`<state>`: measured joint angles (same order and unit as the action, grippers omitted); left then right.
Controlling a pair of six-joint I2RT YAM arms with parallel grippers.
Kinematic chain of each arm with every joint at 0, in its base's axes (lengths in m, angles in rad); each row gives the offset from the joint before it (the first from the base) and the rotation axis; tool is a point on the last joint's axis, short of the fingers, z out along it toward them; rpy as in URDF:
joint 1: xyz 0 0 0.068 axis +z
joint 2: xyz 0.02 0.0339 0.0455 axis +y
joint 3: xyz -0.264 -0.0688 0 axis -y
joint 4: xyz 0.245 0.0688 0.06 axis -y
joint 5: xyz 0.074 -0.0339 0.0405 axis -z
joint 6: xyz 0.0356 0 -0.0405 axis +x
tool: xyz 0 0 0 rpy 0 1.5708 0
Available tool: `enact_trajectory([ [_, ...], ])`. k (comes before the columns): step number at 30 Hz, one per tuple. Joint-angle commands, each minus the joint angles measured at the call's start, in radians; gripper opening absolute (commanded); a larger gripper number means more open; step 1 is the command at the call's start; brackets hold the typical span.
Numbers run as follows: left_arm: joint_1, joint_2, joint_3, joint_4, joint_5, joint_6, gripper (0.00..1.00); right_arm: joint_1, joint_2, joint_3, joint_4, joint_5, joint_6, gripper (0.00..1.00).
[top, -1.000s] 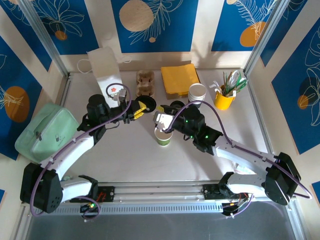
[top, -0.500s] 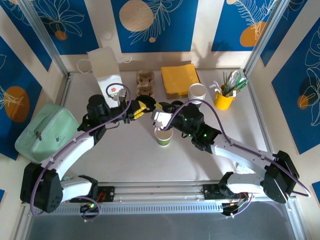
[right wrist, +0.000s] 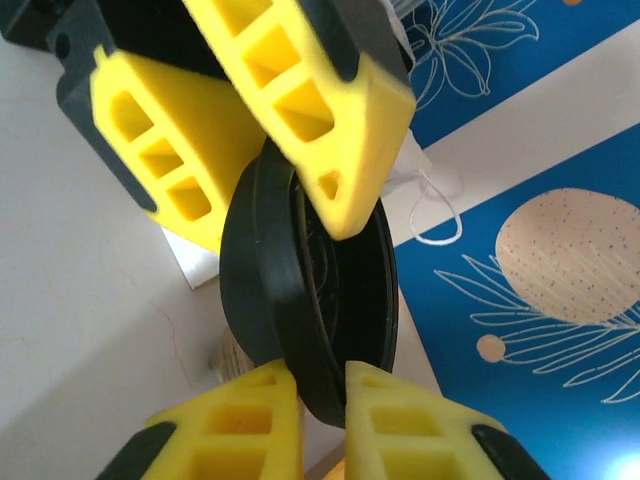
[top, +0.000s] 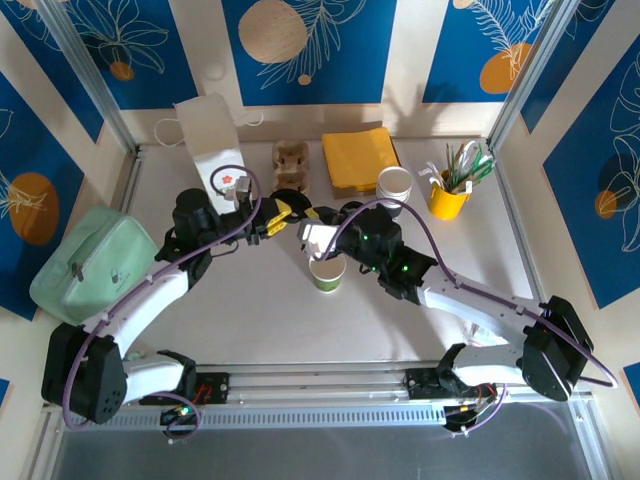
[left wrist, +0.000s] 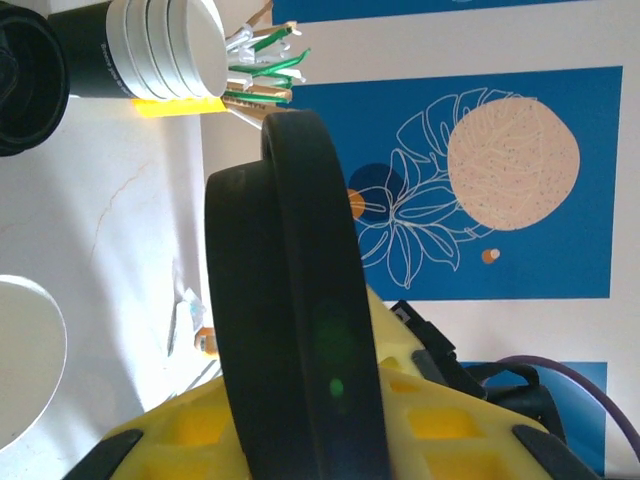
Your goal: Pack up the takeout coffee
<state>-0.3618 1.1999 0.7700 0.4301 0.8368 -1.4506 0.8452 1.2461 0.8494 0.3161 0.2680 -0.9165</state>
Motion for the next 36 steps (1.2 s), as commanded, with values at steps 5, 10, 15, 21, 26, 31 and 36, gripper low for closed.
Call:
enact_trajectory([
  [5, -0.005, -0.006, -0.01, 0.055, 0.038, -0.007, 0.21, 0.025, 0.002, 0.056, -0.023, 0.035, 0.015, 0.0],
  [10, -0.003, -0.057, 0.04, -0.128, 0.004, 0.127, 0.49, 0.027, -0.035, 0.064, -0.116, 0.034, 0.081, 0.0],
  [15, -0.001, -0.162, 0.15, -0.529, -0.156, 0.399, 0.64, 0.026, -0.097, 0.091, -0.246, 0.046, 0.22, 0.0],
  [21, 0.0, -0.233, 0.229, -0.766, -0.318, 0.595, 0.7, 0.023, -0.145, 0.158, -0.44, 0.059, 0.466, 0.0],
  [26, 0.0, -0.246, 0.207, -0.772, -0.336, 0.644, 0.71, -0.006, -0.171, 0.256, -0.643, -0.008, 0.792, 0.0],
  [31, 0.0, -0.225, 0.185, -0.758, -0.332, 0.663, 0.71, -0.129, -0.212, 0.285, -0.761, -0.218, 1.139, 0.0],
  [36, -0.001, -0.2, 0.166, -0.746, -0.328, 0.665, 0.71, -0.333, -0.259, 0.251, -0.817, -0.513, 1.46, 0.0],
])
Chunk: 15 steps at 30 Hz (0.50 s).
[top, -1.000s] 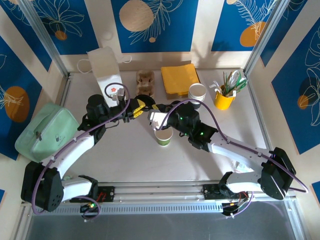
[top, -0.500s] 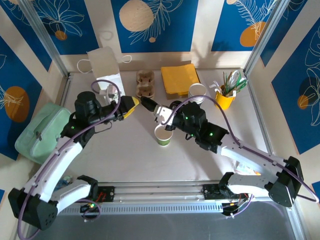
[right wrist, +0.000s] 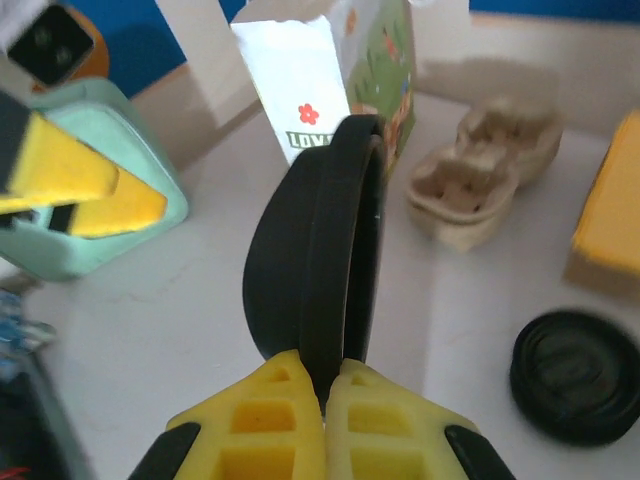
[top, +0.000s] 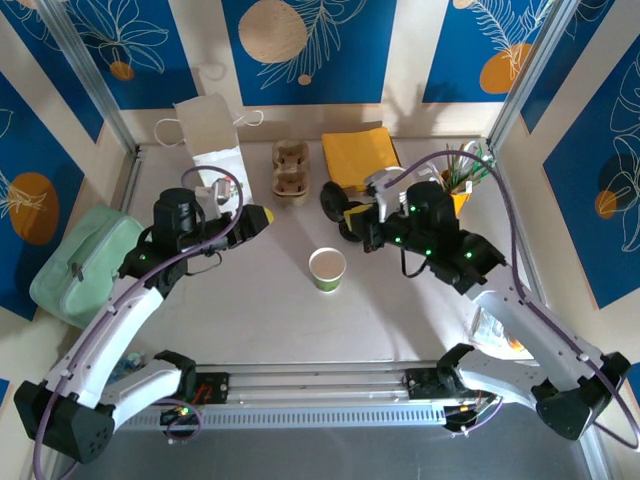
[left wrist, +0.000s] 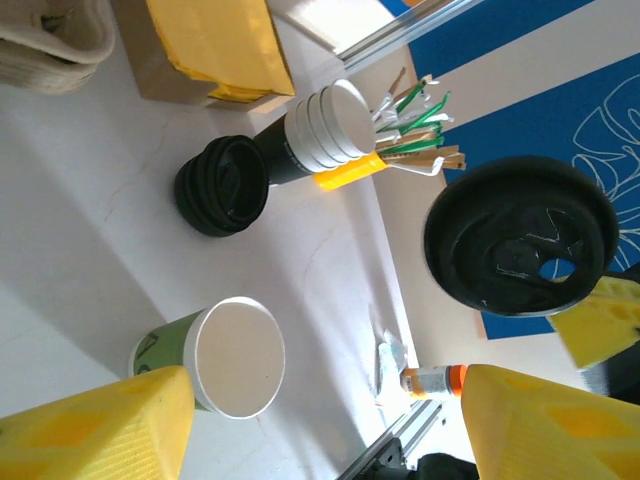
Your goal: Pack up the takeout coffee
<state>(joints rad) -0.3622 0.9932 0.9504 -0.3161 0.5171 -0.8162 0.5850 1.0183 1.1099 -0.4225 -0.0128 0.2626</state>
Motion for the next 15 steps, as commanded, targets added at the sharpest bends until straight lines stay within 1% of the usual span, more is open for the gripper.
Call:
enact_trajectory([
  [1, -0.001, 0.013, -0.018, 0.002, -0.007, 0.03, 0.71, -0.12, -0.037, -0.024, -0.083, -0.294, 0.339, 0.0],
  [5, -0.001, 0.03, -0.027, 0.013, -0.006, 0.025, 0.71, -0.231, -0.049, -0.095, -0.077, -0.485, 0.5, 0.0],
  [9, 0.0, 0.045, -0.03, 0.028, 0.002, 0.014, 0.71, -0.282, -0.045, -0.191, -0.017, -0.615, 0.606, 0.0],
  [11, 0.0, 0.051, -0.03, 0.033, 0.005, 0.011, 0.71, -0.292, -0.042, -0.24, 0.027, -0.652, 0.641, 0.0],
  [15, 0.0, 0.054, -0.033, 0.037, 0.006, 0.005, 0.71, -0.292, -0.042, -0.317, 0.091, -0.651, 0.682, 0.0],
])
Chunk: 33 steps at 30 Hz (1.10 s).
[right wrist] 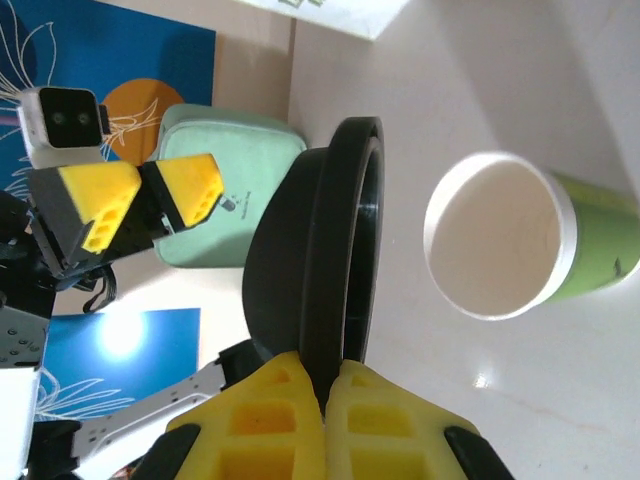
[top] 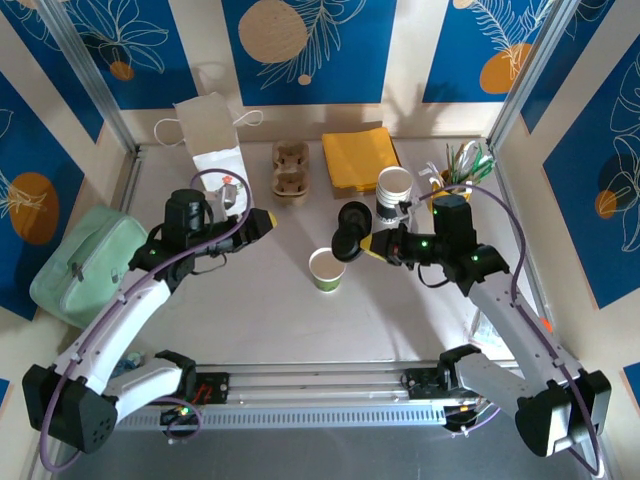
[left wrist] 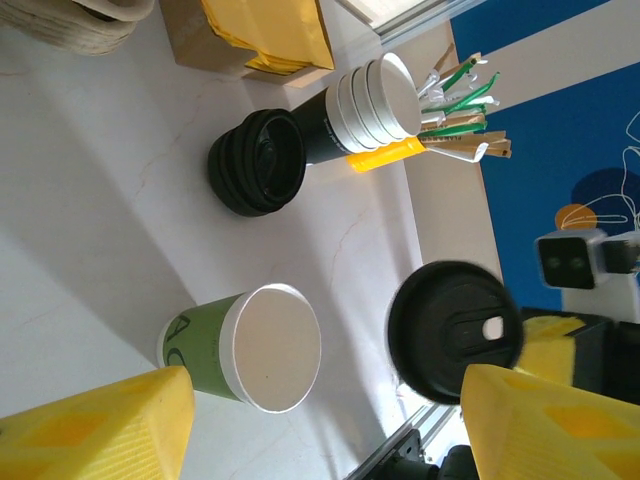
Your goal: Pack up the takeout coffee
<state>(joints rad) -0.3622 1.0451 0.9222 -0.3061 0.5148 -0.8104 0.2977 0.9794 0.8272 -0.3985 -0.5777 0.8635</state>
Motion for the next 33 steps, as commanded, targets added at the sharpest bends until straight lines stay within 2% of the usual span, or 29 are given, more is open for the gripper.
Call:
enact_trajectory([
  [1, 0.0, 0.003, -0.007, 0.028, 0.008, -0.002, 0.71, -0.004, 0.001, -0.05, 0.081, -0.082, 0.089, 0.0],
  [7, 0.0, 0.009, -0.019, 0.033, 0.008, -0.009, 0.71, 0.005, 0.049, -0.108, 0.163, -0.076, 0.121, 0.0],
  [28, -0.001, 0.003, -0.034, 0.036, 0.015, -0.016, 0.71, 0.043, 0.176, -0.158, 0.24, -0.03, 0.112, 0.0],
  [33, 0.0, 0.007, -0.037, 0.038, 0.015, -0.015, 0.71, 0.05, 0.196, -0.166, 0.252, -0.025, 0.099, 0.07],
])
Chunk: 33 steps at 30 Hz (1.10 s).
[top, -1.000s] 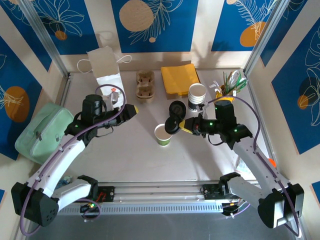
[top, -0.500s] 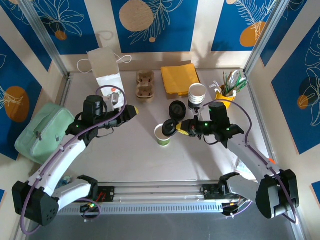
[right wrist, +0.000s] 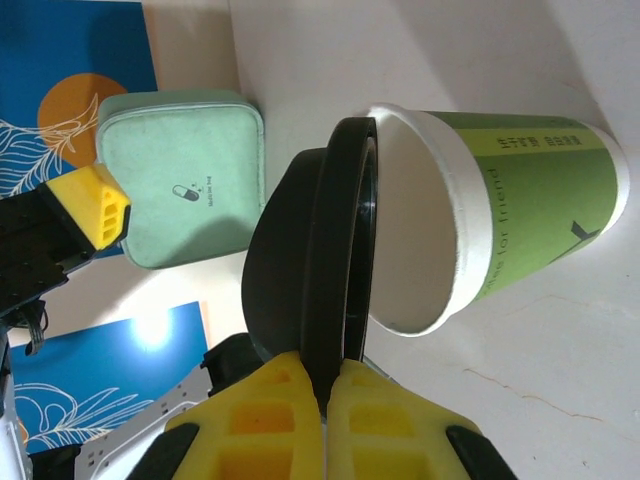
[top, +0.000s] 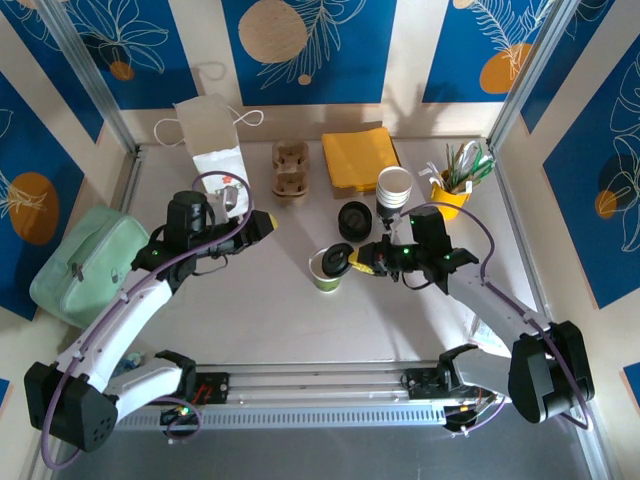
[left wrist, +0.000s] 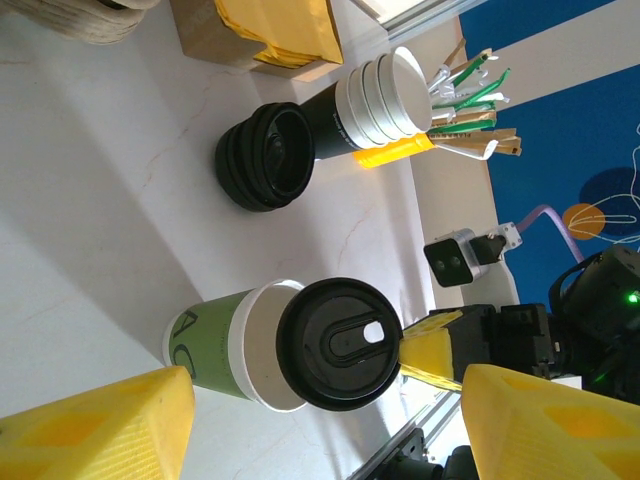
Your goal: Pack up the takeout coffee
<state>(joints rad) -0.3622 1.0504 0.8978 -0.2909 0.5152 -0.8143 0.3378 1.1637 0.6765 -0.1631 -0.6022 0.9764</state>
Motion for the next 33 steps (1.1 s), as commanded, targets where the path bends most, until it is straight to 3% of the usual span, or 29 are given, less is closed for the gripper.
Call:
enact_trajectory([
  [1, 0.0, 0.002, -0.013, 0.024, 0.014, -0.012, 0.71, 0.01, 0.016, -0.015, 0.019, 0.0, -0.016, 0.07],
  [16, 0.0, -0.001, -0.017, 0.022, 0.015, -0.015, 0.71, 0.015, 0.047, -0.018, -0.014, 0.045, -0.039, 0.21],
  [33, 0.0, 0.001, -0.026, 0.033, 0.018, -0.024, 0.71, 0.025, 0.091, -0.022, -0.005, 0.067, -0.056, 0.24],
])
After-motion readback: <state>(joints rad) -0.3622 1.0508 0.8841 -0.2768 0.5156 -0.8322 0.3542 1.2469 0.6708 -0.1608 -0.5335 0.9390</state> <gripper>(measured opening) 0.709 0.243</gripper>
